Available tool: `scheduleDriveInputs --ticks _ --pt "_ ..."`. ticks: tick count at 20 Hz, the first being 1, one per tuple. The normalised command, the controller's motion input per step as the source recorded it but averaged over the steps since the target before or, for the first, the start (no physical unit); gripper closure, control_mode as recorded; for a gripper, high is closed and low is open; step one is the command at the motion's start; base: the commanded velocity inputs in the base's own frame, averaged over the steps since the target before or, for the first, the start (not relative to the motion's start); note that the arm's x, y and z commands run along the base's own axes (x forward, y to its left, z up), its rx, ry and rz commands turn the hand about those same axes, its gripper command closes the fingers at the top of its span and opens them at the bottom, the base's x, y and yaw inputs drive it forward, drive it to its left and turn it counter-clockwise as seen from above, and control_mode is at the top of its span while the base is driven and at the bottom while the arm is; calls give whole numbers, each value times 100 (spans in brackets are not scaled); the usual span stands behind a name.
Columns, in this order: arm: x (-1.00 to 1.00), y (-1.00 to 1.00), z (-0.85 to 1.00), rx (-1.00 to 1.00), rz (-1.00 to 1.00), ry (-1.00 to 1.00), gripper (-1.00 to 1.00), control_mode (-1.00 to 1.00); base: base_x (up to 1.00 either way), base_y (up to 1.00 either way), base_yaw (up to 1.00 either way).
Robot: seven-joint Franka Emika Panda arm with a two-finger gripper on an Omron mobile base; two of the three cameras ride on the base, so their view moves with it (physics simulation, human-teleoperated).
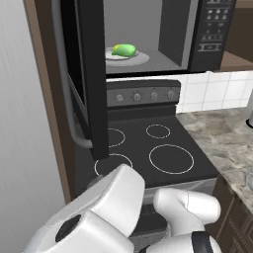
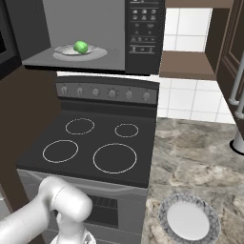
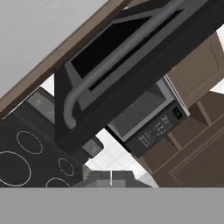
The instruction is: Pick the corn from the counter and place it in the microwave. Then turn on the microwave.
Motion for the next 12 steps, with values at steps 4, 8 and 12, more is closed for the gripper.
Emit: scheduleDriveInputs --ticks 4,8,12 --pt "54 29 -14 -11 -3 -20 100 -100 0 0 0" --pt "65 13 -14 -10 -4 -16 100 -100 0 0 0" --pt "75 4 -16 -6 -4 -11 100 -100 0 0 0"
